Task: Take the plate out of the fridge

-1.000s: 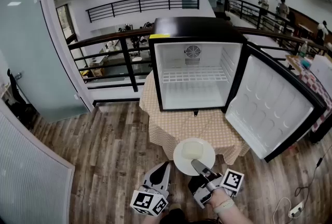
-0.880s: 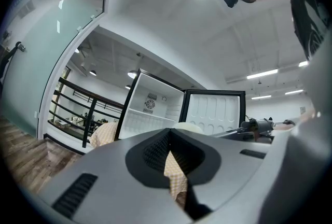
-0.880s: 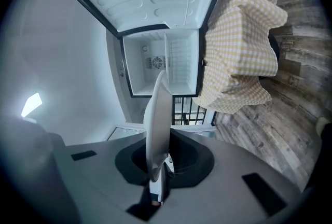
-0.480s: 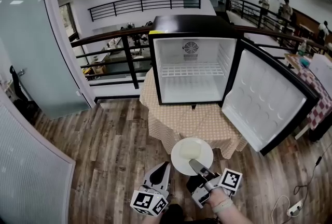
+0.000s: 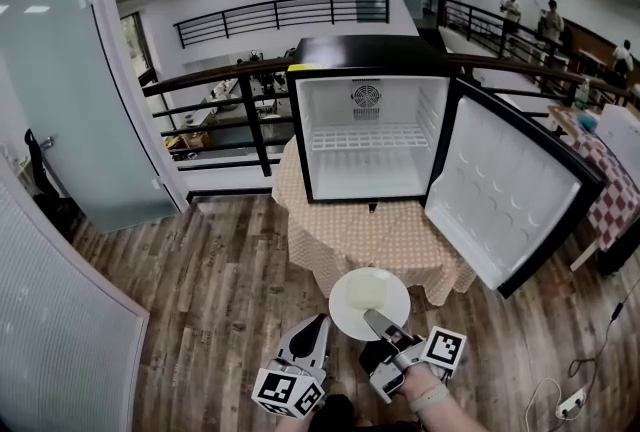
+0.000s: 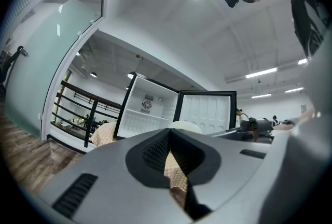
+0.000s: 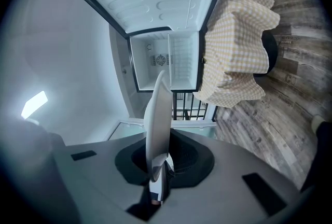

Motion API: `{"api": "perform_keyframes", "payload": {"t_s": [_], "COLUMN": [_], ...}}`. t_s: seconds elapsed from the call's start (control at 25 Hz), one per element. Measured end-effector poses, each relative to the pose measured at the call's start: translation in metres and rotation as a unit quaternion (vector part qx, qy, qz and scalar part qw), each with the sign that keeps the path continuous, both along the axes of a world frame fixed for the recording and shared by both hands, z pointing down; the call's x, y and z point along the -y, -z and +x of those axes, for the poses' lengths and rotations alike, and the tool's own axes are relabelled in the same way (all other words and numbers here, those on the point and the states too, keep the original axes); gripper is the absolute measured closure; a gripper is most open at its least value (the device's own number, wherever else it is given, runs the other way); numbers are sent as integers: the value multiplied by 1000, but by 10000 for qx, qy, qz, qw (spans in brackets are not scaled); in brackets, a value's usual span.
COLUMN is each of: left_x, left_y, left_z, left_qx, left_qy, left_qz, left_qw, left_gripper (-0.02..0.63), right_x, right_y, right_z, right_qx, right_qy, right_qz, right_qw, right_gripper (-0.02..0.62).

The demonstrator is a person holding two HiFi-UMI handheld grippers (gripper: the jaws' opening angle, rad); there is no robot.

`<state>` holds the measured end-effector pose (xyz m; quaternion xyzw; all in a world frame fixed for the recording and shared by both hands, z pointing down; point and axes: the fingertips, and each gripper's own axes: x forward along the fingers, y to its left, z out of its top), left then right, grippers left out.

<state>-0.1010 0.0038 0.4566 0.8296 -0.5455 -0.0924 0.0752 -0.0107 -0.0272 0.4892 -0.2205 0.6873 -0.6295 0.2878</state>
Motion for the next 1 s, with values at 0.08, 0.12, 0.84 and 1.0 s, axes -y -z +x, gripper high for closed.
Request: {"api": "perform_keyframes", "payload": {"t_s": [0.08, 0.12, 0.84, 1.0], "left_x": [-3, -4, -23, -30], "left_y": [1, 1, 11, 13], "left_z": [2, 3, 27, 33], "left_qx": [14, 29, 140, 140], "left_qy": [-4, -8, -162, -196], "left_qz": [21, 29, 135, 145], "left_qw": [10000, 10000, 9997, 9996], "left_gripper": [597, 597, 597, 597], "right_x": [-3, -5, -24, -32], "right_y": [1, 1, 5, 6], "right_z": [1, 2, 25, 31], "right_qx": [23, 31, 68, 101], "right_qy": [7, 10, -75, -118], "right_qz": [11, 15, 10, -2], "right_qw": [10000, 10000, 9999, 9999], "right_gripper": [551, 551, 551, 551]}}
